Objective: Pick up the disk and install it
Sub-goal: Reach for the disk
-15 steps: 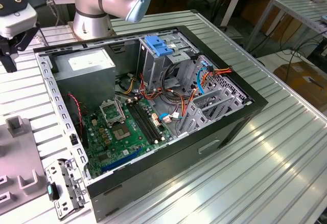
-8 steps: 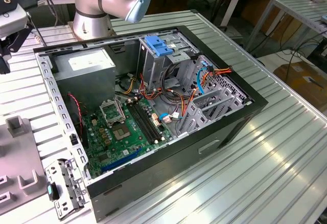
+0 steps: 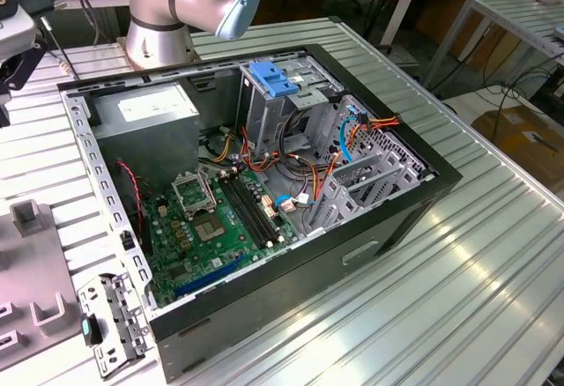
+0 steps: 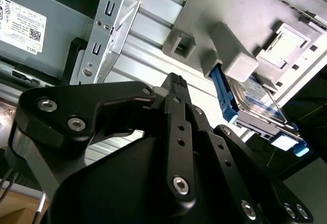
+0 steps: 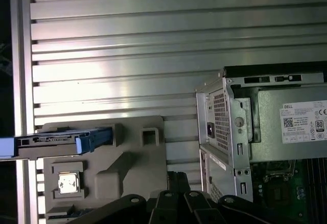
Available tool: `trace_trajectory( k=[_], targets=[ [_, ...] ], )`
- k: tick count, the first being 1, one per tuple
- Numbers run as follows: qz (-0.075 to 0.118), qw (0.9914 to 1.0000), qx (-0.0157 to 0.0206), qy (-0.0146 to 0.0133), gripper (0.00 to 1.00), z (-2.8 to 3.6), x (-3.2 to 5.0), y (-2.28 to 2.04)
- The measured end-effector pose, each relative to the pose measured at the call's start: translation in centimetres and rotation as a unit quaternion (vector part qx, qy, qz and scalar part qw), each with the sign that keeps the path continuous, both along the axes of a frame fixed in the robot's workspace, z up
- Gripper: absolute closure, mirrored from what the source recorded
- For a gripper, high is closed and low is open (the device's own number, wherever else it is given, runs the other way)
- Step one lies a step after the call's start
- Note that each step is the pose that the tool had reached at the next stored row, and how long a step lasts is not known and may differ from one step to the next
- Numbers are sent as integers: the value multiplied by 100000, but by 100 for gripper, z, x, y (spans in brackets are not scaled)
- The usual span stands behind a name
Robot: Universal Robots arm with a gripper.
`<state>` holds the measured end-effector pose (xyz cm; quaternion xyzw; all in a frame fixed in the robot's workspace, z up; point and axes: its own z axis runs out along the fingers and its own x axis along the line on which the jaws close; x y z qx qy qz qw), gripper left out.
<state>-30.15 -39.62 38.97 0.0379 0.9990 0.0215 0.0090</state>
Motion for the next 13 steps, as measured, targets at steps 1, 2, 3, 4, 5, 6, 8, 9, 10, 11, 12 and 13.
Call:
trace_trajectory(
  k=[1, 2, 3, 4, 5, 6, 8, 9, 10, 11, 12, 13],
  targets=[
    [-4, 100000, -1, 4, 89, 0, -14, 4],
    [-1, 100000, 0, 2, 89, 0, -26, 7],
    [-6, 100000, 4, -2, 89, -1, -45, 11],
    [-5, 100000, 4, -1, 89, -1, -59, 13],
    [-7, 100000, 3, 0, 89, 0, -87, 16],
    [-7, 100000, 2, -1, 89, -1, -104, 18],
    [-5, 100000, 3, 1, 89, 0, -149, 23],
    [-4, 100000, 2, 0, 89, -1, -174, 25],
    [-4, 100000, 3, 0, 89, -1, -189, 27],
    [-3, 100000, 1, 0, 89, -1, -216, 29],
    [-2, 100000, 0, 0, 89, -1, -231, 30],
    [-2, 100000, 0, 4, 89, 0, -251, 32]
  ],
)
